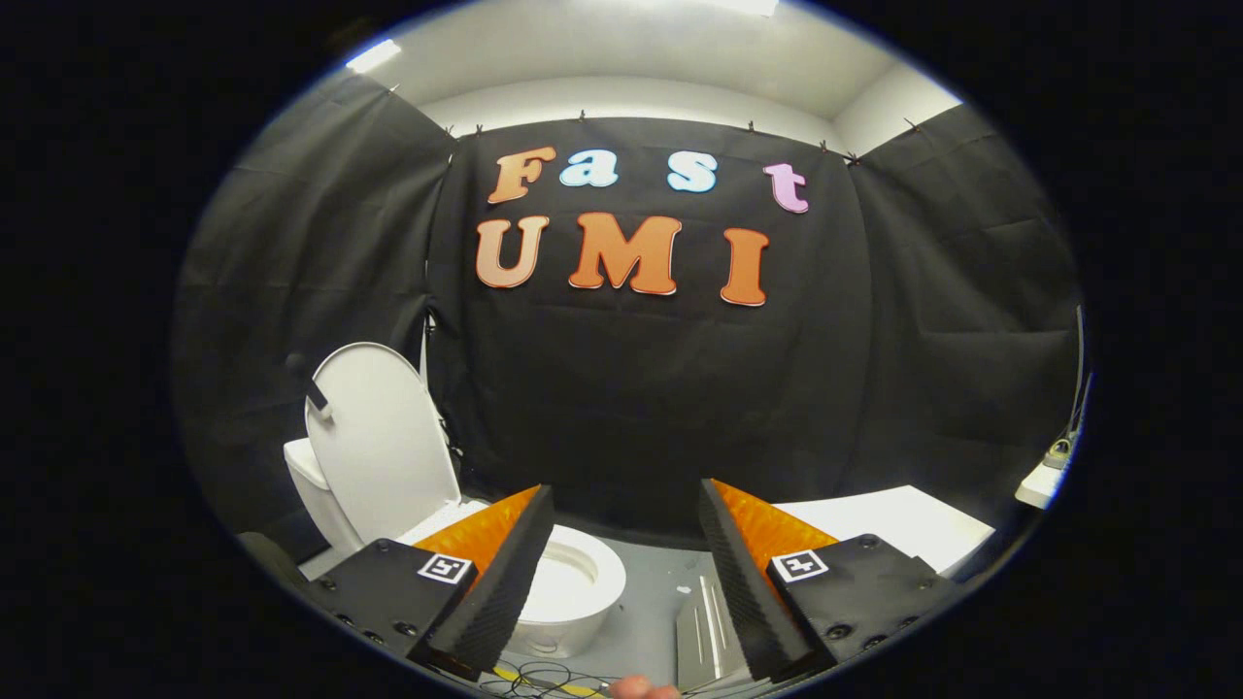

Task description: Open the toilet lid.

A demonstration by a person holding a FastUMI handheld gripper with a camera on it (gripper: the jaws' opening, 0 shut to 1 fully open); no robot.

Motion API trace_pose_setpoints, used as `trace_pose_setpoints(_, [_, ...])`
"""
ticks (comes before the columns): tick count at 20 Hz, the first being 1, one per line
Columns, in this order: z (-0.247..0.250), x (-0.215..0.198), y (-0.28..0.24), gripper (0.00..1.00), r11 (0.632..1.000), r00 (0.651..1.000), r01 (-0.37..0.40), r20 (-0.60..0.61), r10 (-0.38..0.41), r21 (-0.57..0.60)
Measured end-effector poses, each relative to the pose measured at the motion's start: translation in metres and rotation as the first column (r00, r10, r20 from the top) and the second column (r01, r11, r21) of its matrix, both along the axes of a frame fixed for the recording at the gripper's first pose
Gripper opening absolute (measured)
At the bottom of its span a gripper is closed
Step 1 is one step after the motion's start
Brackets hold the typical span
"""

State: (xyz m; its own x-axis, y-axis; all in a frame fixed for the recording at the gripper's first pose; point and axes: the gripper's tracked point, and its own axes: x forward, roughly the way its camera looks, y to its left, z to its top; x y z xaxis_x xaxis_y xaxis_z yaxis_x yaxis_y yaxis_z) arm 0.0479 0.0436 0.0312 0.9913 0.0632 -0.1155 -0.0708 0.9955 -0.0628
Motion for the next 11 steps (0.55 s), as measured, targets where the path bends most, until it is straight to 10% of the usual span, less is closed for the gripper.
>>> trace_pose_setpoints(11, [-0.036, -0.008, -0.035, 0.96, 0.995, 0.995, 0.098, 0.009, -0.098, 0.035])
